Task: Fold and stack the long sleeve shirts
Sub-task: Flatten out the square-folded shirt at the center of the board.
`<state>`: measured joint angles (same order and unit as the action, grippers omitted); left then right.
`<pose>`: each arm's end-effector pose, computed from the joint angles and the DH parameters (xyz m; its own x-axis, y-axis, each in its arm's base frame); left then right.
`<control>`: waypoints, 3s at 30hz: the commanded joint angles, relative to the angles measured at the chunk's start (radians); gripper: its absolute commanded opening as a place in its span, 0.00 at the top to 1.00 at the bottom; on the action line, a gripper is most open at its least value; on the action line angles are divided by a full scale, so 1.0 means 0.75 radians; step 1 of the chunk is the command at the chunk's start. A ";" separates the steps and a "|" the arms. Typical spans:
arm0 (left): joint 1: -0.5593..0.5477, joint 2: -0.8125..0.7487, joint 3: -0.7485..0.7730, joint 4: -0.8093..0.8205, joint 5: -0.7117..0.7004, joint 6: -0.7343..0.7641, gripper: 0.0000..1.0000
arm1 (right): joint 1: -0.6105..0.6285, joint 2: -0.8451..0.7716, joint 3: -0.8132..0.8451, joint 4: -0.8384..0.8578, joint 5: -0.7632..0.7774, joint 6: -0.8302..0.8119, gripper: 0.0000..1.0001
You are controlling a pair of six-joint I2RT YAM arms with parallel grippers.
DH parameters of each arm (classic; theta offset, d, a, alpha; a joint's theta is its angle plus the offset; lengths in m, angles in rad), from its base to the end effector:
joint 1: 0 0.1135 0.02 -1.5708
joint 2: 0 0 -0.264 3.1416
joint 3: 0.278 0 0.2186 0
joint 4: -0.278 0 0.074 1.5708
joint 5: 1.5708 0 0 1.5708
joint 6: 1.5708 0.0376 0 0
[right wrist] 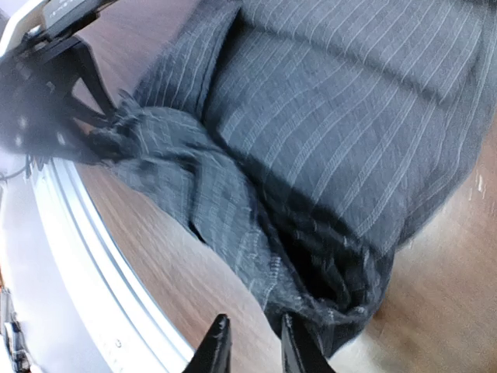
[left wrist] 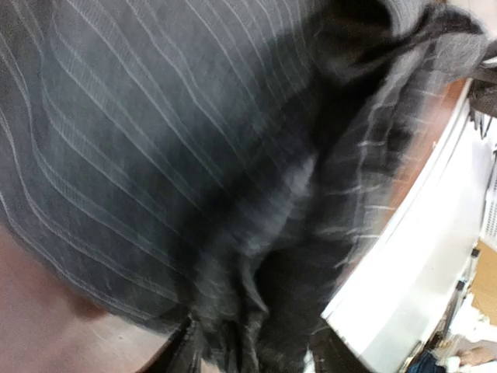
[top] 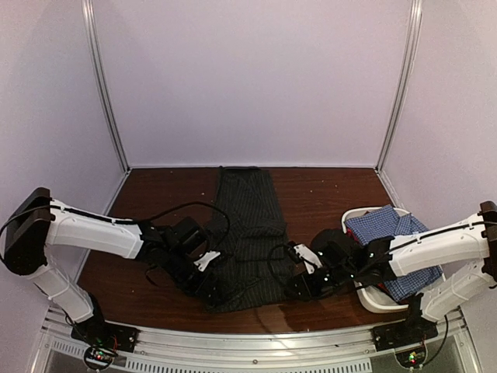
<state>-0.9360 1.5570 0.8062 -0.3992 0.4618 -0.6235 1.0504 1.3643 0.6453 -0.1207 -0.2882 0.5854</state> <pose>0.1377 -0.2152 0.1797 -0.9233 0.3723 -0.0942 0.3568 0.7411 -0.5687 0.1086 0.2110 0.1967 -0.8203 -0.3659 -0.4396 -0.5674 0.6170 0.5453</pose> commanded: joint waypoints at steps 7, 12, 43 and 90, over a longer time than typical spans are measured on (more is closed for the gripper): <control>0.006 -0.208 0.078 -0.077 0.076 0.047 0.32 | 0.010 -0.208 0.127 -0.311 0.234 0.025 0.50; 0.084 -0.181 0.235 -0.071 -0.124 0.020 0.37 | -0.083 -0.084 0.250 -0.323 0.337 0.039 0.49; -0.260 0.094 0.103 0.075 0.200 -0.136 0.59 | 0.182 -0.113 0.065 -0.328 -0.050 0.042 0.64; -0.130 0.045 -0.133 0.132 0.019 -0.307 0.52 | 0.091 0.123 0.314 -0.252 0.378 0.039 0.53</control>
<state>-1.0092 1.5841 0.7380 -0.2848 0.4961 -0.8478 1.1519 1.3739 0.8555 -0.3977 -0.0502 0.6270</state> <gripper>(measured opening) 0.476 0.473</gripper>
